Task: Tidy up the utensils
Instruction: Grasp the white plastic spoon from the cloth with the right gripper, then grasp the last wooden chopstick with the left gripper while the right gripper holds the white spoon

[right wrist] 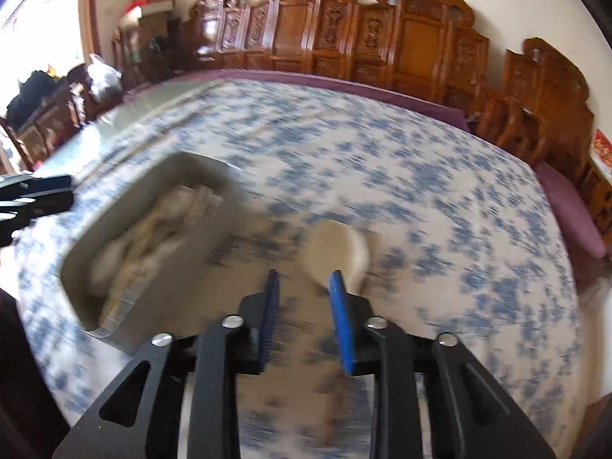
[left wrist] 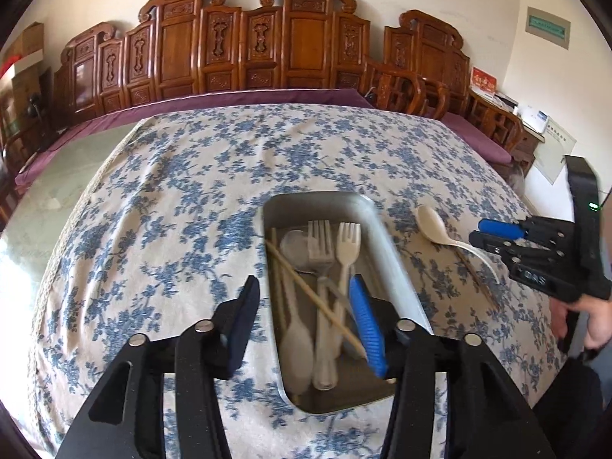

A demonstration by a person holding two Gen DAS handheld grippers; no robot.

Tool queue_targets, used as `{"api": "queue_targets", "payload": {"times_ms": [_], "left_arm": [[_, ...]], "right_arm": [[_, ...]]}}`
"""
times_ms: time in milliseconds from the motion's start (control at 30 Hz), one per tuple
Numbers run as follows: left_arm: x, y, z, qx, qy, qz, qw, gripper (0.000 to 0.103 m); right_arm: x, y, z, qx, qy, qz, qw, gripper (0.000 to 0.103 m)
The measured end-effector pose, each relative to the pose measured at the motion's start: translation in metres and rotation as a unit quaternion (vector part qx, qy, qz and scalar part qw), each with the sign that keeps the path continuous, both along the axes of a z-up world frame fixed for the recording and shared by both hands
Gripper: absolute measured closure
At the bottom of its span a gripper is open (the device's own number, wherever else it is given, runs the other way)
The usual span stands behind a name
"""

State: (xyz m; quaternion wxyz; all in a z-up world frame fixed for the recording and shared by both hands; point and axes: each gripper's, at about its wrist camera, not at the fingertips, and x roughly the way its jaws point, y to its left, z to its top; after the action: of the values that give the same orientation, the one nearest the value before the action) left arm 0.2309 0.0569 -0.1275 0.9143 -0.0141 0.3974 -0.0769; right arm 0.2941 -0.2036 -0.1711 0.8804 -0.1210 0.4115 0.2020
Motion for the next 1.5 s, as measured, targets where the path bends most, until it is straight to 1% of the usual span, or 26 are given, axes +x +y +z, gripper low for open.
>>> {"api": "queue_targets", "payload": {"times_ms": [33,67,167,367,400,467,533,567,633,867,1000,1133,1200,1367,1500], "left_arm": [[0.000,-0.003,0.000,0.000,0.000,-0.002,1.0000,0.047],[-0.001,-0.008,0.000,0.000,-0.001,-0.005,1.0000,0.044],[-0.002,-0.017,-0.001,0.003,-0.002,-0.010,0.9999,0.043],[-0.002,-0.030,-0.004,0.002,0.002,-0.014,0.9999,0.043],[-0.003,-0.032,-0.005,0.002,0.002,-0.014,0.9999,0.043],[-0.005,-0.035,-0.005,0.004,0.001,-0.015,0.9999,0.043],[-0.006,-0.038,-0.004,0.007,0.001,-0.018,0.9998,0.043],[-0.007,-0.040,-0.004,0.009,0.000,-0.019,0.9998,0.043],[-0.009,-0.044,-0.003,0.013,-0.001,-0.021,0.9997,0.043],[-0.019,-0.062,0.005,0.021,-0.006,-0.029,0.9993,0.043],[-0.023,-0.075,0.011,0.026,-0.008,-0.035,0.9990,0.043],[-0.027,-0.091,0.017,0.035,-0.011,-0.042,0.9984,0.043],[-0.029,-0.100,0.021,0.034,-0.012,-0.047,0.9983,0.043],[-0.028,-0.126,0.023,0.043,-0.009,-0.063,0.9970,0.043],[-0.020,-0.147,0.019,0.049,-0.002,-0.074,0.9961,0.043]], "right_arm": [[0.004,-0.005,-0.004,-0.003,0.004,-0.004,1.000,0.066],[0.009,-0.012,-0.010,-0.005,0.011,-0.009,1.000,0.066],[0.018,-0.023,-0.025,-0.001,0.035,-0.010,0.999,0.066],[0.029,-0.027,-0.050,-0.002,0.074,-0.006,0.997,0.066],[0.030,-0.028,-0.052,-0.002,0.075,-0.007,0.997,0.068],[0.031,-0.030,-0.052,0.002,0.075,-0.010,0.997,0.077],[0.030,-0.032,-0.049,0.008,0.076,-0.009,0.997,0.094],[0.030,-0.033,-0.047,0.008,0.073,-0.010,0.997,0.093],[0.027,-0.036,-0.042,0.016,0.070,-0.010,0.997,0.098],[0.005,-0.049,-0.015,0.043,0.050,-0.011,0.998,0.098],[-0.017,-0.063,0.005,0.059,0.038,-0.028,0.997,0.098],[-0.045,-0.076,0.018,0.059,0.033,-0.041,0.997,0.098],[-0.061,-0.084,0.025,0.051,0.027,-0.047,0.997,0.098],[-0.085,-0.105,0.031,0.044,0.017,-0.062,0.997,0.098],[-0.093,-0.123,0.024,0.044,0.018,-0.078,0.996,0.098]]}}
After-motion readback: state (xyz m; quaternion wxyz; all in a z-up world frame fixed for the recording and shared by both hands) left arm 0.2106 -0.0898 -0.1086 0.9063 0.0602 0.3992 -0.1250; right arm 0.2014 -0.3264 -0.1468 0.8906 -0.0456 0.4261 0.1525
